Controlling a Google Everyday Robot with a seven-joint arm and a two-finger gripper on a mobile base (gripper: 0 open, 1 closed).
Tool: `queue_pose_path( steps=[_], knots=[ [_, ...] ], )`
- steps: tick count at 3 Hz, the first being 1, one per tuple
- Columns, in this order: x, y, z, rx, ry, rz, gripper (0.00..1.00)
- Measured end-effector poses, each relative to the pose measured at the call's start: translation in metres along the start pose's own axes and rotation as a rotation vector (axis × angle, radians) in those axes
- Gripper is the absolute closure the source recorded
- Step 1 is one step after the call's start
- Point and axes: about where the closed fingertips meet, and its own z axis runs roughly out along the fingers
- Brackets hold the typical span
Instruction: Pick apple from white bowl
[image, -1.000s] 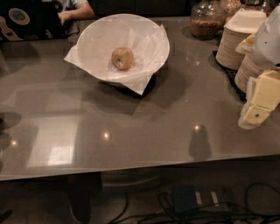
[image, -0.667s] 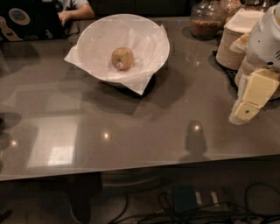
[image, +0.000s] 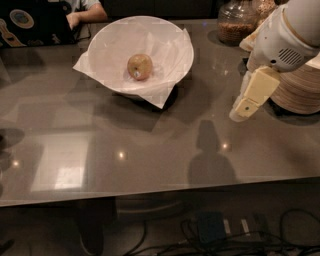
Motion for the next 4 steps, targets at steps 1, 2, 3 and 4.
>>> queue_pose_path(
  steps=[1, 2, 3, 4],
  knots=[
    [-0.029, -0.029, 0.017, 0.036, -0.085, 0.008, 0.00],
    [-0.065, -0.061, 0.043, 0.037, -0.165, 0.007, 0.00],
    [-0.103, -0.085, 0.067, 0.026, -0.234, -0.013, 0.00],
    [-0.152, -0.100, 0.092, 0.006, -0.315, -0.037, 0.00]
  ],
)
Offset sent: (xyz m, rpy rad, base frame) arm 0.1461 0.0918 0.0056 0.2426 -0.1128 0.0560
